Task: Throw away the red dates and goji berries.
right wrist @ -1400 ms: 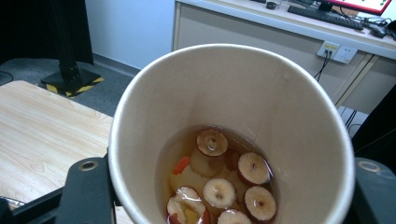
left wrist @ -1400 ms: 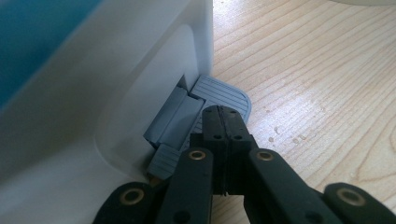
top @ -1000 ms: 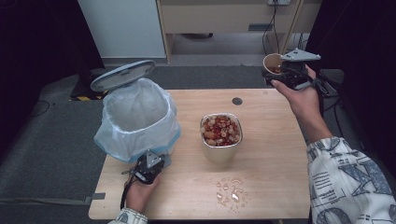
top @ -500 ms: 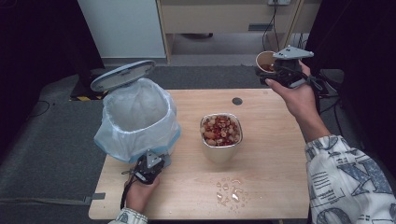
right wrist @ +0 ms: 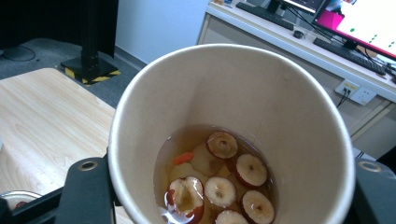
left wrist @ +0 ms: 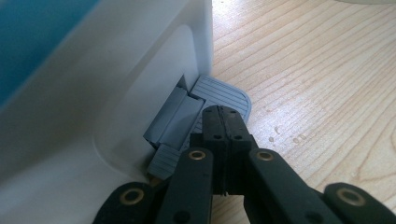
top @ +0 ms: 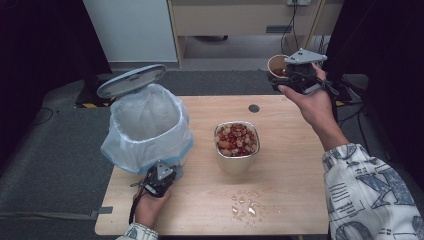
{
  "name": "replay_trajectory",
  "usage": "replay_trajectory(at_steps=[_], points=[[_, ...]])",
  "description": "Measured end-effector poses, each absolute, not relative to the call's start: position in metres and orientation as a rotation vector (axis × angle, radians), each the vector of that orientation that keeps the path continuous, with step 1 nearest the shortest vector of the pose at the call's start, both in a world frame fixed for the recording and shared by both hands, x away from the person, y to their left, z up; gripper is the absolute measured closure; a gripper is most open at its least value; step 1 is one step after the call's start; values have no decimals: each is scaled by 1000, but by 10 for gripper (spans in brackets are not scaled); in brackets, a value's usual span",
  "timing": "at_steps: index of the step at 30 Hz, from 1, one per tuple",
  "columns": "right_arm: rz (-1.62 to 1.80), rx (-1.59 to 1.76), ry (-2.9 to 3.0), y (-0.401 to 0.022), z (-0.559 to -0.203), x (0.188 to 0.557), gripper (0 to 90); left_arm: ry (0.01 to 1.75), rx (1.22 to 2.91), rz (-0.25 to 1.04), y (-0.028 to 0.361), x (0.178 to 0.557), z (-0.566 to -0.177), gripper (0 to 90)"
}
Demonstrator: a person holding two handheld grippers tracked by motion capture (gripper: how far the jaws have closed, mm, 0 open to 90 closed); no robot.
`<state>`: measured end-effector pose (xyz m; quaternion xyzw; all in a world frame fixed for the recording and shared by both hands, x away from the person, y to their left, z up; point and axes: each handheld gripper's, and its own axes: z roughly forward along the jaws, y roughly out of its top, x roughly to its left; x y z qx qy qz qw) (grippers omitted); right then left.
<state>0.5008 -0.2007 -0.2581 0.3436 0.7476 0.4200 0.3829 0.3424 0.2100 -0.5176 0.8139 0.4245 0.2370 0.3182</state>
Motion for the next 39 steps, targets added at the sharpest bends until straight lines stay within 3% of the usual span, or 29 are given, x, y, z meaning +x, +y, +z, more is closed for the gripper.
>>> replay_trajectory(at_steps=[39], points=[[912, 608, 1995, -168, -275, 487, 326, 1115, 2141, 627, 210, 342, -518, 893]])
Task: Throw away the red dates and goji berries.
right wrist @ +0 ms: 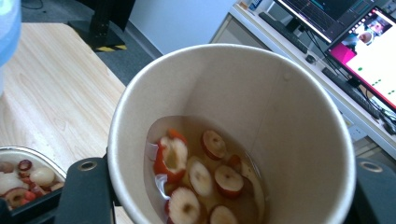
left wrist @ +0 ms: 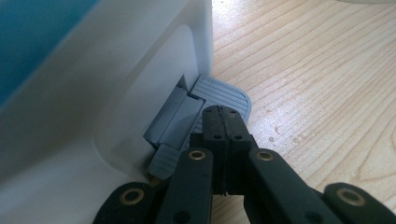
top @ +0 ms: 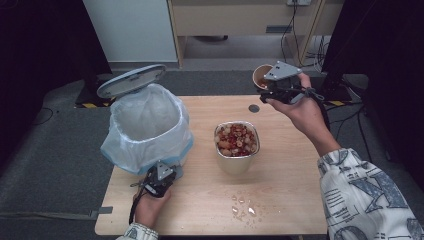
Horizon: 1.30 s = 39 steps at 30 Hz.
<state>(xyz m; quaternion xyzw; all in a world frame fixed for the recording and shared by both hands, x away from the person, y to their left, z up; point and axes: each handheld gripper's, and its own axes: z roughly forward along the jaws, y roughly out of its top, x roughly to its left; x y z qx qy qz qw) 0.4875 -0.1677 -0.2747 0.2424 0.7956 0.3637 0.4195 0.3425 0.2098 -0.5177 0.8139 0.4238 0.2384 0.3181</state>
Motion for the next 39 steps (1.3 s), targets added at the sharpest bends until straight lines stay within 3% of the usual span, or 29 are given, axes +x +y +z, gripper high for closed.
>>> replay_trajectory(at_steps=[39], points=[[718, 412, 2018, -141, -292, 482, 325, 1117, 2141, 625, 210, 343, -518, 894]])
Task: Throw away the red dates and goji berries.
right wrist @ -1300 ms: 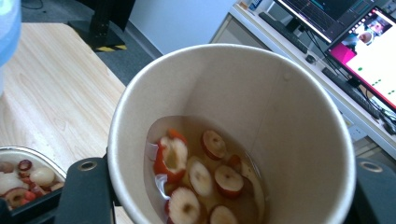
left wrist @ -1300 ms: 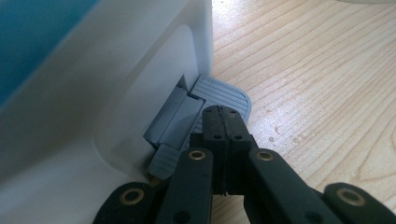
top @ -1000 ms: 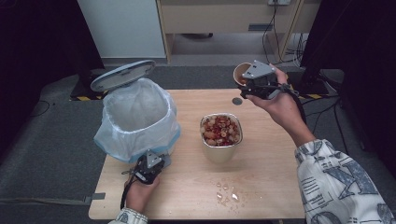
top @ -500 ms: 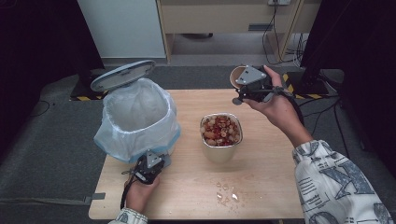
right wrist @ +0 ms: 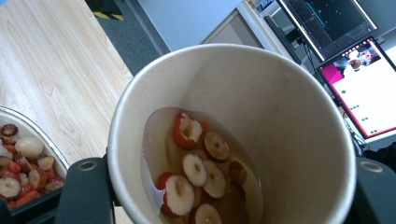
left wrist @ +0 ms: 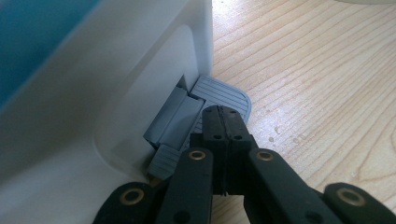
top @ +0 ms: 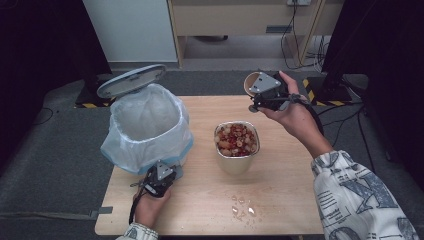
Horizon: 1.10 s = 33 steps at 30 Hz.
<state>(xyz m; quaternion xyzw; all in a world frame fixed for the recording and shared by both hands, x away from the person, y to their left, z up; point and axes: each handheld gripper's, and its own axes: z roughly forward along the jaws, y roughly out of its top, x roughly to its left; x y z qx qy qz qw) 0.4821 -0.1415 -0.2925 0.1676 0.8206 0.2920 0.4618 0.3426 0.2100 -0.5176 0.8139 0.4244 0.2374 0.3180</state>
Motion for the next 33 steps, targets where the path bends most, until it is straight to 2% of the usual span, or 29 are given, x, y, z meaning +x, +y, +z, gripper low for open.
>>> replay_trajectory(at_steps=[33], points=[[578, 284, 1986, -134, -293, 474, 326, 1115, 2142, 627, 210, 343, -518, 893]])
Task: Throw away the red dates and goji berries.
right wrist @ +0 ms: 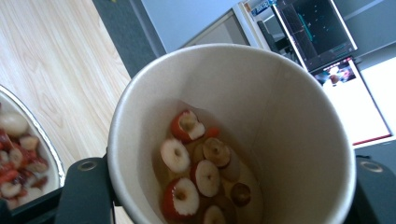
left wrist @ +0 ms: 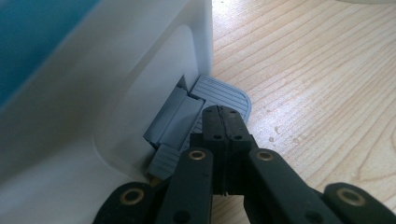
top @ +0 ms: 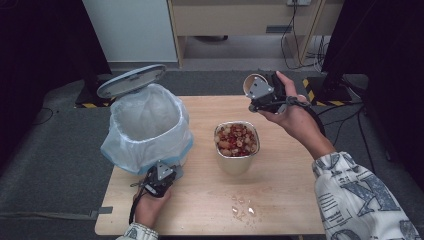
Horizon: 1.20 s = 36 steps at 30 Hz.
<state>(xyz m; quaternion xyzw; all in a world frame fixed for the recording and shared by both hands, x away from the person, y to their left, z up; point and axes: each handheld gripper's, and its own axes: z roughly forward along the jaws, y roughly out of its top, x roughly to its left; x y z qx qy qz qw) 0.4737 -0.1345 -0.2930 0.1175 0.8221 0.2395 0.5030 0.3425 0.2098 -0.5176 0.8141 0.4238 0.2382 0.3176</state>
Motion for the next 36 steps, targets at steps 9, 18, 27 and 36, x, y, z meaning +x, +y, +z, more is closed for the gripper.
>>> replay_trajectory(at_steps=[9, 18, 27, 36], points=[[517, 221, 1974, -131, -295, 470, 327, 1115, 2142, 626, 210, 343, -518, 894], [500, 193, 1959, -131, -294, 467, 327, 1115, 2142, 627, 210, 343, -518, 893], [497, 166, 1933, -134, -285, 463, 327, 1116, 2142, 625, 210, 343, -518, 893], [434, 100, 1919, -131, -288, 459, 327, 1118, 2140, 624, 210, 343, -518, 893]])
